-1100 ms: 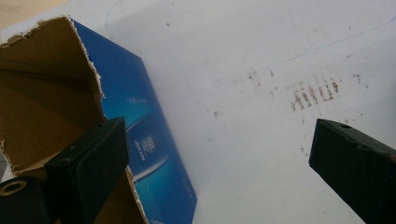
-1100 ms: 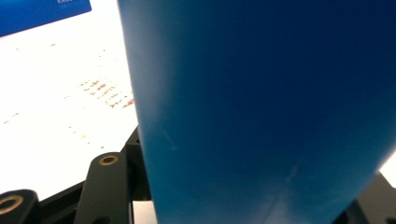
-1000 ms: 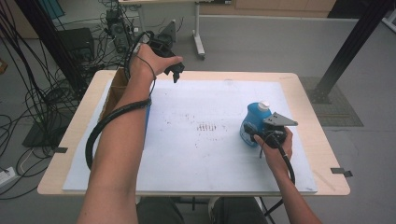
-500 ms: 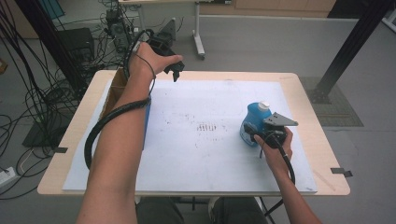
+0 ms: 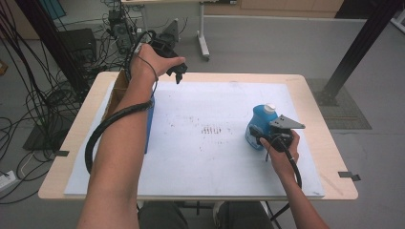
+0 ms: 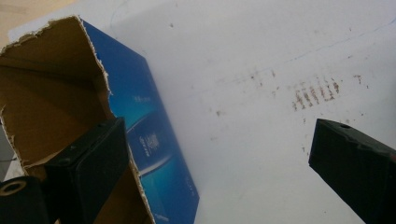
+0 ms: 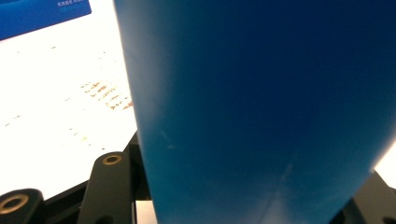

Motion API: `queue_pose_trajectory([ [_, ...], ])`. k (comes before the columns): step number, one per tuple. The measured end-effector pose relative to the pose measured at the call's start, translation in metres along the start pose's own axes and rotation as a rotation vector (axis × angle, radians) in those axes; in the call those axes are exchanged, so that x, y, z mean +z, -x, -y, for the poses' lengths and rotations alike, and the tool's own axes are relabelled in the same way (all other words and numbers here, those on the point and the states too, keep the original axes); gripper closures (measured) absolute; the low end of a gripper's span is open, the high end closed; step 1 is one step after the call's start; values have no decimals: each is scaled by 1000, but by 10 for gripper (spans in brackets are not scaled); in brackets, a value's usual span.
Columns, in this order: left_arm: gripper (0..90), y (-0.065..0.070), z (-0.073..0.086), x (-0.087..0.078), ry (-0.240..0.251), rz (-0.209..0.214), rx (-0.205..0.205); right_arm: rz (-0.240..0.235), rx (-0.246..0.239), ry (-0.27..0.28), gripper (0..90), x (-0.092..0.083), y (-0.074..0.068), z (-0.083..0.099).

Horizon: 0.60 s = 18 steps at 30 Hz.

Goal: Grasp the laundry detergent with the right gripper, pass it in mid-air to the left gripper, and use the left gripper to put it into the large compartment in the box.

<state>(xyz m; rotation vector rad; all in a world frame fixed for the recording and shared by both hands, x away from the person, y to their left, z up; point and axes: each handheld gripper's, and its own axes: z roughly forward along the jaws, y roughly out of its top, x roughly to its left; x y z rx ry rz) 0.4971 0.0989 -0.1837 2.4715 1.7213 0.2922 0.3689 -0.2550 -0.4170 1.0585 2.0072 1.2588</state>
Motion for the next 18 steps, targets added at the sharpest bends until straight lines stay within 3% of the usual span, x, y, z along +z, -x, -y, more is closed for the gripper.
queue_pose_trajectory([
  [18,55,-1,0,0,-1,0,0,0,1,-3,440,0,0,0],
])
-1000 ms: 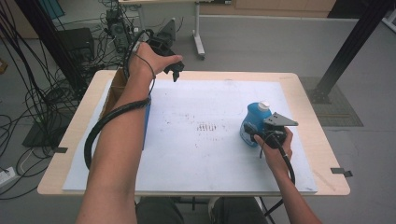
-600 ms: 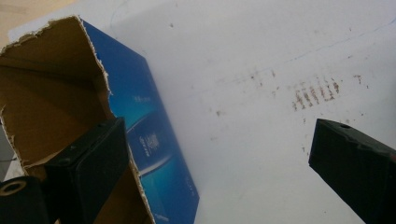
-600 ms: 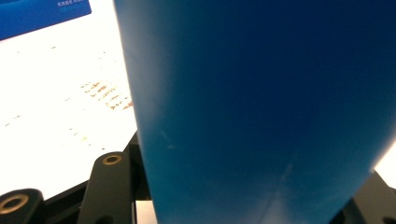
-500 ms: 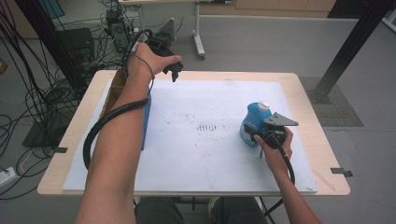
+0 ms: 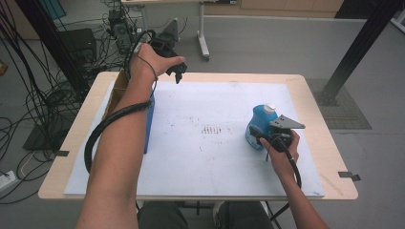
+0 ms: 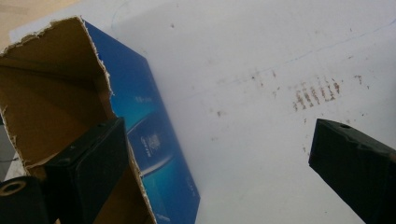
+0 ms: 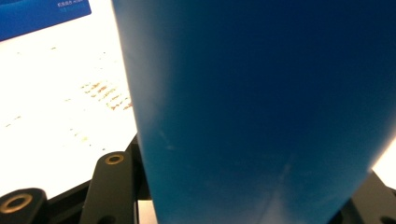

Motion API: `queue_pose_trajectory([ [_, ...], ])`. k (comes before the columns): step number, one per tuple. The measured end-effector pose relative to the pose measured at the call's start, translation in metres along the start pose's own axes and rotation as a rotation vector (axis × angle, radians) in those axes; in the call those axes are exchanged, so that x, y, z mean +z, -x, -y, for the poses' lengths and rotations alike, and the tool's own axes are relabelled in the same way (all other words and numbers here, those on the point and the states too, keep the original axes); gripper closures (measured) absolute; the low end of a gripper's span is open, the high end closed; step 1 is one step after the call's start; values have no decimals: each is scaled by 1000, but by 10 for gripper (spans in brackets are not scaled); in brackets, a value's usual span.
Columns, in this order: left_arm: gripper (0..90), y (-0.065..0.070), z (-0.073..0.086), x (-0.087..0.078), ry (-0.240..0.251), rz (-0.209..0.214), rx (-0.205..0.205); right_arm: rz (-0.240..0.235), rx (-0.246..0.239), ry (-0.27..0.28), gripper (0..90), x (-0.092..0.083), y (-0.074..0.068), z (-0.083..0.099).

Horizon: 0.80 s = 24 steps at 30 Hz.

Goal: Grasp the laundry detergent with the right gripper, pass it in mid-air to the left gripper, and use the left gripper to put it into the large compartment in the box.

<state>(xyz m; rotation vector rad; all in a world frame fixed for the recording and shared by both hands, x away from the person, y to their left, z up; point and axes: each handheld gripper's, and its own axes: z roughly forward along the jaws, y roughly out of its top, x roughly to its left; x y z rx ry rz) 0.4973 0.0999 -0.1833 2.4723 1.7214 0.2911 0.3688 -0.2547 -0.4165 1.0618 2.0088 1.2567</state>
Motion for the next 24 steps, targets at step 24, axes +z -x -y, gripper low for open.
queue_pose_trajectory([
  [24,55,1,0,-2,5,1,5,2,5,2,440,0,0,0],
])
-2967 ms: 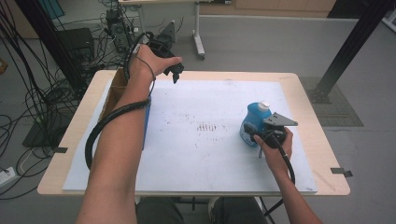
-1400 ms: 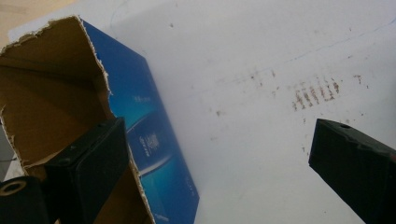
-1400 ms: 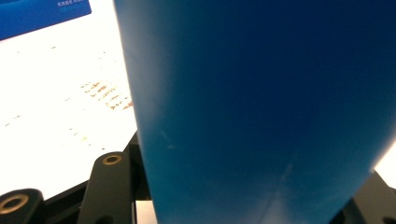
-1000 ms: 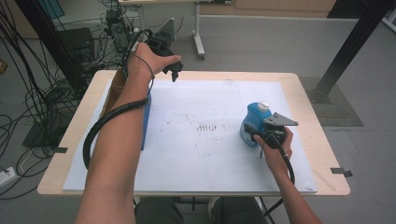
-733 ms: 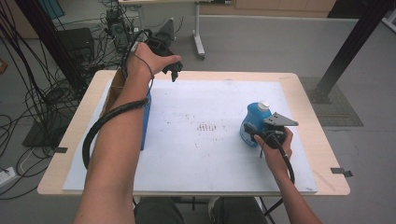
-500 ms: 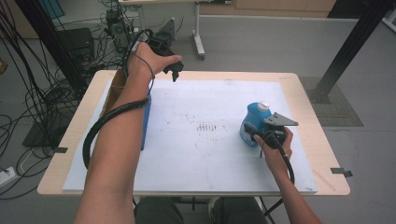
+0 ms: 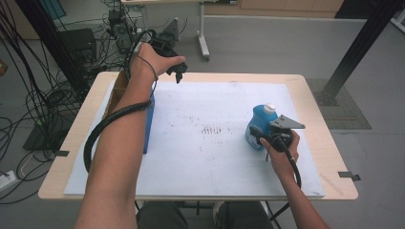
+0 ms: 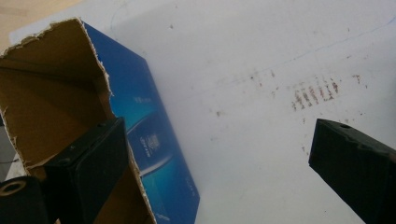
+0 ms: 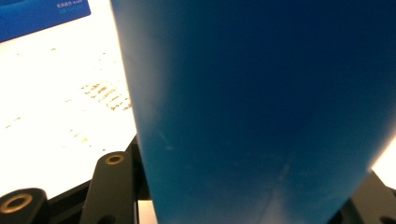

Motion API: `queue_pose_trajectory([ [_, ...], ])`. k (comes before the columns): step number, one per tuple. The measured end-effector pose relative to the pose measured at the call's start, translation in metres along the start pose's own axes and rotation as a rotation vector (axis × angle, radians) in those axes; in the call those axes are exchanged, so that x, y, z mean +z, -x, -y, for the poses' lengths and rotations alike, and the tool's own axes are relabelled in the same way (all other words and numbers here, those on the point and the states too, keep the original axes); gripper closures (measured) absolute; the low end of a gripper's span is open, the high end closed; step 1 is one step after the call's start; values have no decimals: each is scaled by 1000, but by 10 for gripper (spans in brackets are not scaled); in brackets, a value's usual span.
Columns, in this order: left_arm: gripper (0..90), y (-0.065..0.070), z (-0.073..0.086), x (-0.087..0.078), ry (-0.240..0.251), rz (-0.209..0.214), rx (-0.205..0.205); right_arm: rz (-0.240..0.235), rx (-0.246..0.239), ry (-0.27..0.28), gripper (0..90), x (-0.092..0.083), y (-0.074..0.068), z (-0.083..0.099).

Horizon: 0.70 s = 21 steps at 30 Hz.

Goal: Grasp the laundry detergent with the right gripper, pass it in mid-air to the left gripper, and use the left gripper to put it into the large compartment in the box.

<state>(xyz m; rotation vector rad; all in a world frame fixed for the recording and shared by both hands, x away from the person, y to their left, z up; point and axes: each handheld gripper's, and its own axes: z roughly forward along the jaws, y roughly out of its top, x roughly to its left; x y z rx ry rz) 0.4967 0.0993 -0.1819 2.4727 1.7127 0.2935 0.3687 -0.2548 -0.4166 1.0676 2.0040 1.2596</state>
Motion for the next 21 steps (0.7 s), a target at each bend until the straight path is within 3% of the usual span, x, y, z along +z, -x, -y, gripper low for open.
queue_pose_trajectory([
  [21,55,2,-1,-4,8,5,12,-4,0,-12,440,1,0,-2],
])
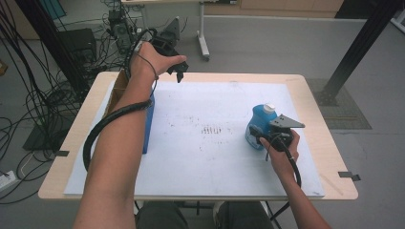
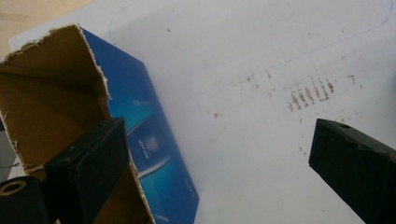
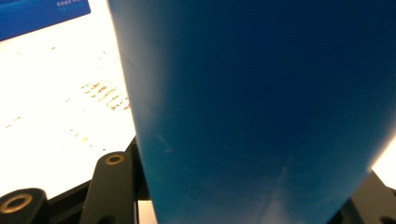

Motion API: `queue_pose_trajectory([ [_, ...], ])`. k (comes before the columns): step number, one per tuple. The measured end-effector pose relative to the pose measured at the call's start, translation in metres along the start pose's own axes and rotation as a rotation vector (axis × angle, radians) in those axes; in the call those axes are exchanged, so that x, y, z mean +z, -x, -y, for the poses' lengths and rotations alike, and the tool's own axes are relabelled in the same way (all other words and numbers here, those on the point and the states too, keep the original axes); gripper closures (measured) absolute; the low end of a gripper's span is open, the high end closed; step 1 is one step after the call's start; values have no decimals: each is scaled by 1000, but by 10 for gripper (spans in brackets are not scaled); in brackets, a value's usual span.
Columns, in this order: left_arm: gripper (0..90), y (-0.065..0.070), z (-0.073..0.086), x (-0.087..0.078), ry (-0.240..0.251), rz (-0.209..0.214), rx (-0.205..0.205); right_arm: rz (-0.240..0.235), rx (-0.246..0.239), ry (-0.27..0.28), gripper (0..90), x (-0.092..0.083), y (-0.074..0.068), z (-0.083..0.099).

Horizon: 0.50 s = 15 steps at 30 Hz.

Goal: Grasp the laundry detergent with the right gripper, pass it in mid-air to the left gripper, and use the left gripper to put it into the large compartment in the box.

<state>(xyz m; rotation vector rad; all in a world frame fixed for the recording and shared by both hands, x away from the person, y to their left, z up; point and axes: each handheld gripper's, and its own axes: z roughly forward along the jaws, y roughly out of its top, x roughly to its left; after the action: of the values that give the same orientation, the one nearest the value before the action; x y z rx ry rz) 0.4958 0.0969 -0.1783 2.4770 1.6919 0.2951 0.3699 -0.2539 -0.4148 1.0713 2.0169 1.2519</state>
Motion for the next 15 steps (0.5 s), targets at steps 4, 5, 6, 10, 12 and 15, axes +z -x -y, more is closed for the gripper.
queue_pose_trajectory([
  [4,55,-1,1,-2,3,1,1,-3,1,-2,440,0,0,-1],
  [5,55,-2,1,-2,3,1,2,-3,1,-2,440,0,0,-1],
  [6,55,-2,1,-3,6,2,2,-3,0,-4,440,0,0,-1],
  [10,55,-2,1,-6,10,5,14,-7,-6,-9,440,0,1,-3],
  [12,55,-1,2,-7,11,1,20,-12,-5,-9,440,-1,2,-6],
  [15,55,-1,2,-9,14,3,29,-23,1,-9,440,-2,4,-11],
])
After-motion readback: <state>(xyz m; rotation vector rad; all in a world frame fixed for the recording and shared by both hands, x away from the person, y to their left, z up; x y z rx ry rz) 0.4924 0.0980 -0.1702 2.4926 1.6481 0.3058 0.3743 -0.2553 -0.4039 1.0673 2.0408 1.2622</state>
